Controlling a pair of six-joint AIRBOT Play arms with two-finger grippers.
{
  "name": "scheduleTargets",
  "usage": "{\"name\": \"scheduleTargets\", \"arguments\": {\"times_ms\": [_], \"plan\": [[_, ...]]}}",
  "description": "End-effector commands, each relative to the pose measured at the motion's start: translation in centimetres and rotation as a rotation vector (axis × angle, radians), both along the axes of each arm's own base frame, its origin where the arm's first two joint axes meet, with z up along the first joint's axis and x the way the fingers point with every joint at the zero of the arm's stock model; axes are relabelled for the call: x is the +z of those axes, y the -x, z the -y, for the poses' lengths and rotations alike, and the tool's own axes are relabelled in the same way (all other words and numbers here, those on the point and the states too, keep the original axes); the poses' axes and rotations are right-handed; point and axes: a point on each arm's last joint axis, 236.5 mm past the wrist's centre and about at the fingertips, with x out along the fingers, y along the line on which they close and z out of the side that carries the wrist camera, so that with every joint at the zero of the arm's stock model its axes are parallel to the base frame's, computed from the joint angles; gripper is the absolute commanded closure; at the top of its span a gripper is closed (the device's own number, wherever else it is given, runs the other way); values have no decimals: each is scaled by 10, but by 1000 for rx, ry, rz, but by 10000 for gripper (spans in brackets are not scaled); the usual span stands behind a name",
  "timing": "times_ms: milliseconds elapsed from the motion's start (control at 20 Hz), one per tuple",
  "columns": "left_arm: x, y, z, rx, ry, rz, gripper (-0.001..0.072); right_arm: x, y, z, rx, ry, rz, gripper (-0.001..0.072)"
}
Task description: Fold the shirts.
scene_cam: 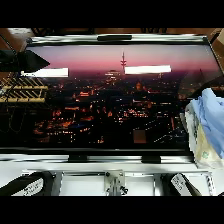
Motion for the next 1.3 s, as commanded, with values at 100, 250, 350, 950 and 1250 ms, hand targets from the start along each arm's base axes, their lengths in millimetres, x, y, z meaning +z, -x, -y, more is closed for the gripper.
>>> {"name": "scheduleTargets", "arguments": {"times_ms": [100, 250, 350, 950, 1250], "plan": [[4, 3, 7, -19, 30, -1, 676, -49, 21, -2, -43, 8, -79, 641], [6, 4, 10, -27, 47, -1, 676, -51, 17, 6, -35, 43, -59, 117], [4, 3, 9, -25, 42, -4, 676, -43, 31, 9, -5, 48, -125, 45], [-110, 0, -61, 79, -602, -264, 678, 201, -234, -60, 600, 483, 759, 48], [-167, 20, -59, 138, -609, -512, -13, 38, -252, -275, 899, -177, 358, 48]]}}
